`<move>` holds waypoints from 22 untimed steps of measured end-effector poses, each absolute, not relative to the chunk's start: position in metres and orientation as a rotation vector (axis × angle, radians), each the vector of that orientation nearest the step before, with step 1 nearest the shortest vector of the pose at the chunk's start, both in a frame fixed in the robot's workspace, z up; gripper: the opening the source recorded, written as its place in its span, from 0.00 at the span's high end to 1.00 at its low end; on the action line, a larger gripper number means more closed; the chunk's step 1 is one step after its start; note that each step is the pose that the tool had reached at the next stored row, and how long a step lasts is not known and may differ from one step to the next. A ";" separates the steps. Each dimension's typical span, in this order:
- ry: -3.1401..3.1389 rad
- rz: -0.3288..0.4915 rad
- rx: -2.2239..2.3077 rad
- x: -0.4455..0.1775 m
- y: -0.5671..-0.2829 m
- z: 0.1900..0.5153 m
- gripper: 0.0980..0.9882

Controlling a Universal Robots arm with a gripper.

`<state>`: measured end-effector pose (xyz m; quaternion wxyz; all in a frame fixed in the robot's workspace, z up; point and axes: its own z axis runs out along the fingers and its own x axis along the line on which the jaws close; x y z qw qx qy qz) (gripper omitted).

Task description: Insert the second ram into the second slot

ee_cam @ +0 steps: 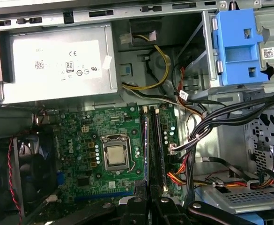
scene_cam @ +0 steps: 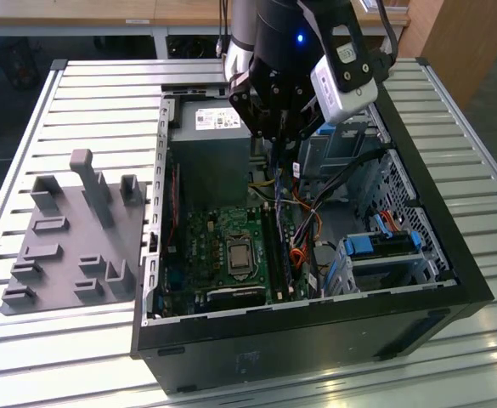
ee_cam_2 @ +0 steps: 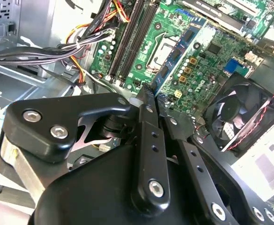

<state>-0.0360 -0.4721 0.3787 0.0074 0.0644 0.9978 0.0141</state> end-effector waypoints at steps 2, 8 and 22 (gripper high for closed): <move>3.118 0.044 0.222 -0.036 -0.472 0.379 0.96; 3.113 0.043 0.284 -0.036 -0.472 0.379 0.96; 3.097 0.042 0.416 -0.036 -0.472 0.379 0.96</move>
